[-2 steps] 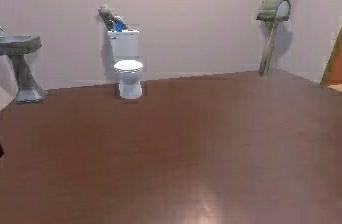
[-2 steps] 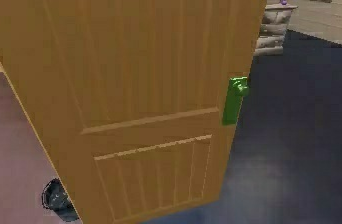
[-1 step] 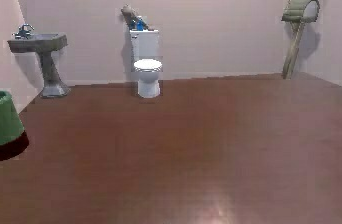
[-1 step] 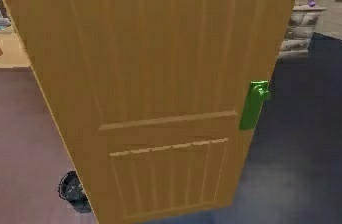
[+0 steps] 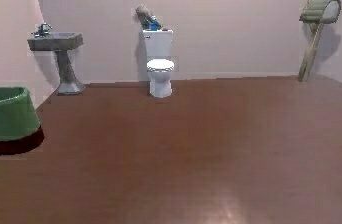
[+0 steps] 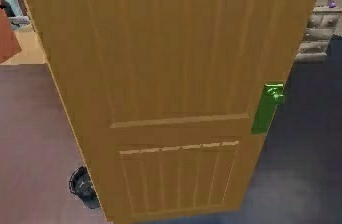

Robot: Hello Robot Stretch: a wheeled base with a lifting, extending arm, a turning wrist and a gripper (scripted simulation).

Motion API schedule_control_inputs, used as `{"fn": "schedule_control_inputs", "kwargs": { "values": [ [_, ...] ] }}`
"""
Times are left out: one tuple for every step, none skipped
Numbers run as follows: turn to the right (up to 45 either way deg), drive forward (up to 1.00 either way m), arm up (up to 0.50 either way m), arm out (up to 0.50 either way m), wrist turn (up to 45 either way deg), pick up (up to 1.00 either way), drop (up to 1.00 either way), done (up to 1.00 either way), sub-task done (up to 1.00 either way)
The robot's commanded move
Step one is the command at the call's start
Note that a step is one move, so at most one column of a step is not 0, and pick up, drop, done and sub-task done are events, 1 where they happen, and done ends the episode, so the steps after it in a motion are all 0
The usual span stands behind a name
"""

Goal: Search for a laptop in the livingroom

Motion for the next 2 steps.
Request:
{"fn": "schedule_control_inputs", "kwargs": {
  "values": [
    [0.0,0.40,0.00,0.00,0.0,0.00,0.00,0.00,0.00],
    [36.0,0.00,0.00,0.00,0.0,0.00,0.00,0.00,0.00]
  ]
}}
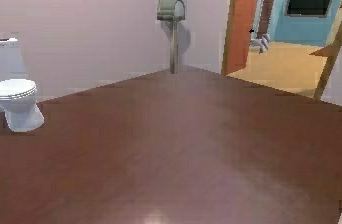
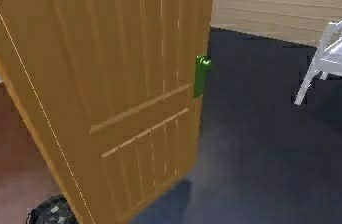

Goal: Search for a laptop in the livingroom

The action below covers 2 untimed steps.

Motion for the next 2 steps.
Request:
{"fn": "schedule_control_inputs", "kwargs": {
  "values": [
    [0.0,0.90,0.00,0.00,0.0,0.00,0.00,0.00,0.00],
    [30.0,0.00,0.00,0.00,0.0,0.00,0.00,0.00,0.00]
  ]
}}
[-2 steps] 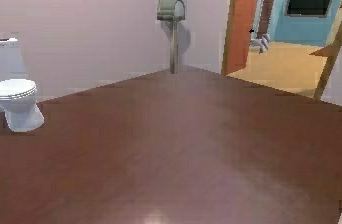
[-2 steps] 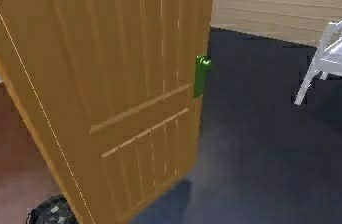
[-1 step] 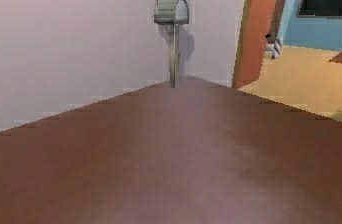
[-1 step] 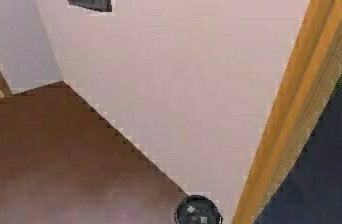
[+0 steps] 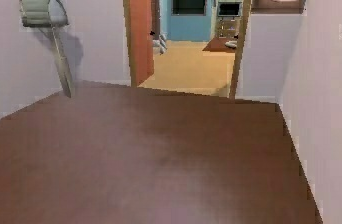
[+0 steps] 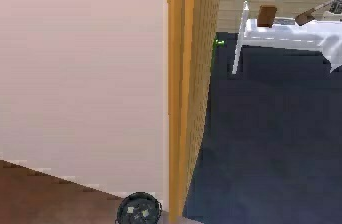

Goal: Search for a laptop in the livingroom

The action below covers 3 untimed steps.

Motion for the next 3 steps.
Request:
{"fn": "schedule_control_inputs", "kwargs": {
  "values": [
    [0.0,1.00,0.00,0.00,0.0,0.00,0.00,0.00,0.00],
    [0.0,1.00,0.00,0.00,0.0,0.00,0.00,0.00,0.00],
    [3.0,0.00,0.00,0.00,0.0,0.00,0.00,0.00,0.00]
  ]
}}
